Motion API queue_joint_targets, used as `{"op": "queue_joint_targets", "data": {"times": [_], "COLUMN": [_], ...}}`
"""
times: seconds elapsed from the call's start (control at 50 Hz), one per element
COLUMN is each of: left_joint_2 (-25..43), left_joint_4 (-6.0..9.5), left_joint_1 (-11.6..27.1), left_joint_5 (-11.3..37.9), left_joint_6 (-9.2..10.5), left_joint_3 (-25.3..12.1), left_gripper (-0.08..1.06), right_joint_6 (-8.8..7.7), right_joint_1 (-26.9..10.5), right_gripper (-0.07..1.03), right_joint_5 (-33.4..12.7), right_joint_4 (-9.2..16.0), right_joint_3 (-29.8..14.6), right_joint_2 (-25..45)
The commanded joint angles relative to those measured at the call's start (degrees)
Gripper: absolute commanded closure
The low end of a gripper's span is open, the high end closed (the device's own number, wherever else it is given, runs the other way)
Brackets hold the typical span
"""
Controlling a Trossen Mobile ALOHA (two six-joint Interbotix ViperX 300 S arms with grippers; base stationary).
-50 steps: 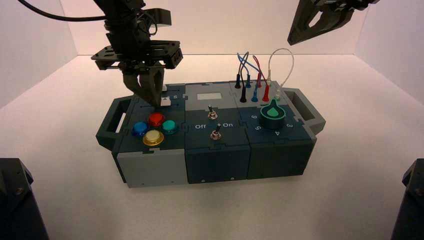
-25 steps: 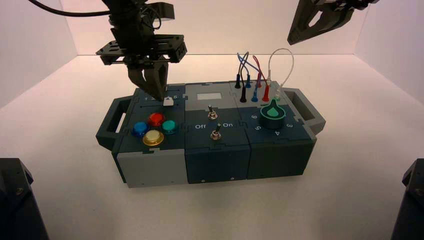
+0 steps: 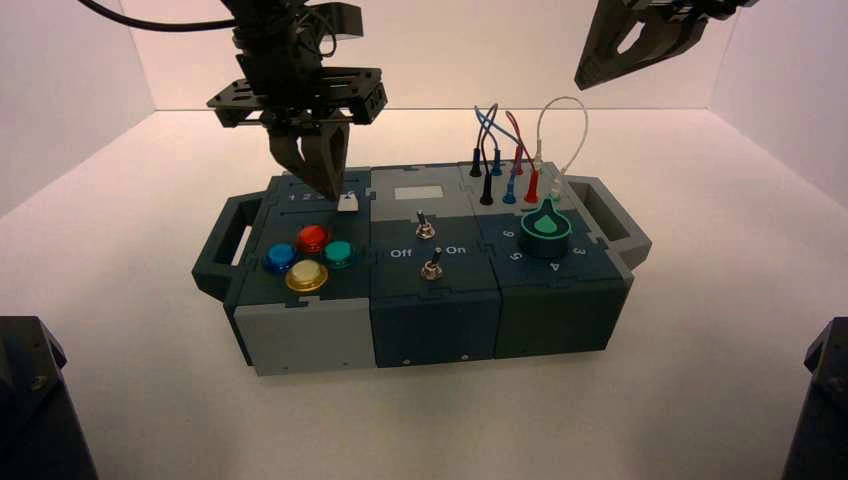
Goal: Move the bottom slider to position 5.
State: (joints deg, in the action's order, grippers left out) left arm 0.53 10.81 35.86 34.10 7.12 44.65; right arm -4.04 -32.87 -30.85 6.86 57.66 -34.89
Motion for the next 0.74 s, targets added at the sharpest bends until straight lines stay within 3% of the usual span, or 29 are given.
{"op": "queue_joint_targets", "data": {"times": [0.02, 0.16, 0.26, 0.74], "left_joint_2": [-0.5, -0.5, -1.5, -7.5], "left_joint_4": [0.18, 0.0, -1.14, -1.32], "left_joint_1": [0.7, 0.7, 0.6, 0.6], "left_joint_5": [-0.2, 0.3, 1.6, 4.1], "left_joint_6": [0.35, 0.35, 0.35, 0.44], "left_joint_3": [-1.7, -1.6, -0.8, 2.3], "left_gripper": [1.01, 1.01, 1.01, 1.01], "right_joint_6": [0.09, 0.09, 0.09, 0.09], "right_joint_1": [-0.3, -0.3, -0.3, -0.3], "right_gripper": [0.99, 0.98, 0.99, 0.98], "right_joint_5": [0.4, 0.4, 0.3, -0.4], "right_joint_4": [0.3, 0.3, 0.3, 0.8], "right_joint_3": [-1.7, -1.7, -1.6, -1.8], "right_joint_2": [-0.3, -0.3, -0.3, -0.1]}}
